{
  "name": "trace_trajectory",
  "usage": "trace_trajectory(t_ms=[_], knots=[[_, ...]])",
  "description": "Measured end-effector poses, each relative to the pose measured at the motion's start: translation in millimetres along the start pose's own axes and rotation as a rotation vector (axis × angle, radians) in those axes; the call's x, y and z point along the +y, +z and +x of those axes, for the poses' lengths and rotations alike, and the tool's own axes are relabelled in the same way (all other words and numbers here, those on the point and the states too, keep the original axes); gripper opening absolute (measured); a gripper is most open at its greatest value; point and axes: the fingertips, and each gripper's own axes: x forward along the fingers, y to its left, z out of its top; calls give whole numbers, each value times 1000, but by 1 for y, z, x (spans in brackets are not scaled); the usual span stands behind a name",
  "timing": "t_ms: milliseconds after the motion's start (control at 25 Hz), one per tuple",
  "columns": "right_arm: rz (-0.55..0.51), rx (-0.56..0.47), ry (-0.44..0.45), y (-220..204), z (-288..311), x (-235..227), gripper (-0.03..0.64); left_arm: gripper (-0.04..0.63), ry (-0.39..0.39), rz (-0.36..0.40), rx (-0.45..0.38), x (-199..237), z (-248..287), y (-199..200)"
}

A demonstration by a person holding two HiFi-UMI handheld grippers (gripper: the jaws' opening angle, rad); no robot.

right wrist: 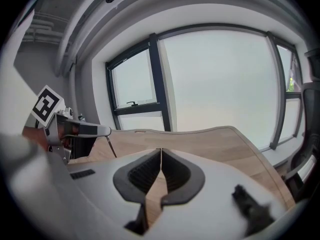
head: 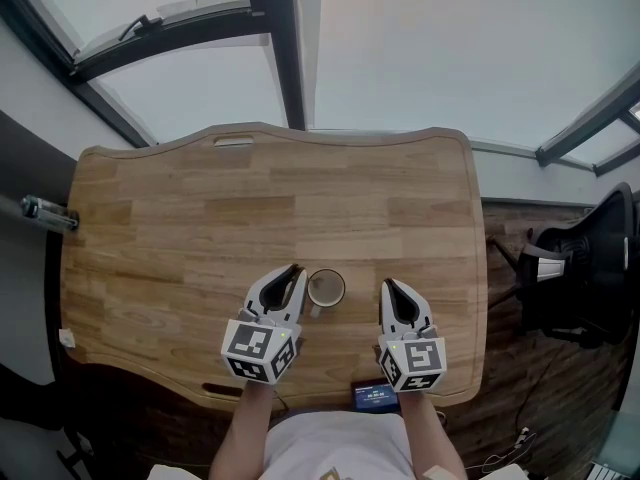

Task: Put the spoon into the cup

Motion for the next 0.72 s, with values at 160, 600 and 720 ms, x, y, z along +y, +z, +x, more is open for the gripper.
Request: trace_trajectory(t_ms=[160,600,720], knots=[[1,12,7,-3,2,0,32,49,-4,-10,4,0,2,-3],[-5,35,34,-9,9,0,32,49,2,-30,25,1,9,-16],[-7,43,39,-13,10,-1,32,49,7,-34,29,2,10,-20]])
